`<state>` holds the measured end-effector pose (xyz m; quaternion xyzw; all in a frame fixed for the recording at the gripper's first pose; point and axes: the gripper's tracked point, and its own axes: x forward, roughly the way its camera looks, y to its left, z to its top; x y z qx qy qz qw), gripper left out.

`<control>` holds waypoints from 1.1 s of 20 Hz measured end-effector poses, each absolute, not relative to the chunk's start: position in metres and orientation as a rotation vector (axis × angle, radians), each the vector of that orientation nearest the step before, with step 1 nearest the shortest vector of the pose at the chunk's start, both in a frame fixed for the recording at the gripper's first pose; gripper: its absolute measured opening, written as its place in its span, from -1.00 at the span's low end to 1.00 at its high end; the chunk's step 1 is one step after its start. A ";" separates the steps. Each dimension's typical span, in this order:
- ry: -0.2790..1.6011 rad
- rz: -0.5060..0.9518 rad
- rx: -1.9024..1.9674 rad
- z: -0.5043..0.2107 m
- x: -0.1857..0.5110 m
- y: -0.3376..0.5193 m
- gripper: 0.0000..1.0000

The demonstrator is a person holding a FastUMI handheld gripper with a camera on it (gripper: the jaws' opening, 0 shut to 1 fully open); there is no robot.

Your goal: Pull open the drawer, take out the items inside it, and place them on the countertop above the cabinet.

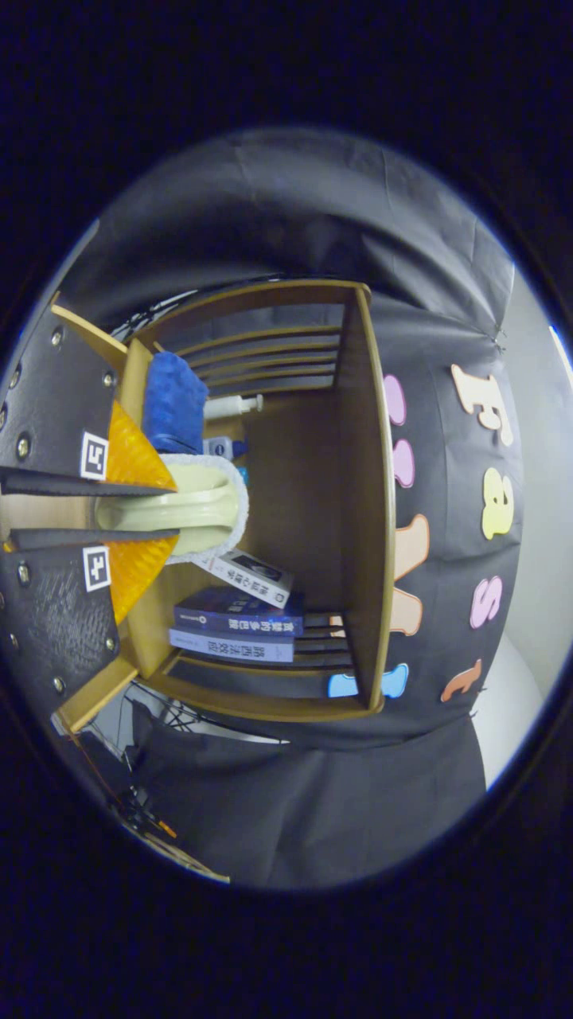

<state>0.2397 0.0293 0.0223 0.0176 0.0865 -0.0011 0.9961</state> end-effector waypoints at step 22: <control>0.531 -0.062 -0.038 -0.152 0.425 0.042 -0.66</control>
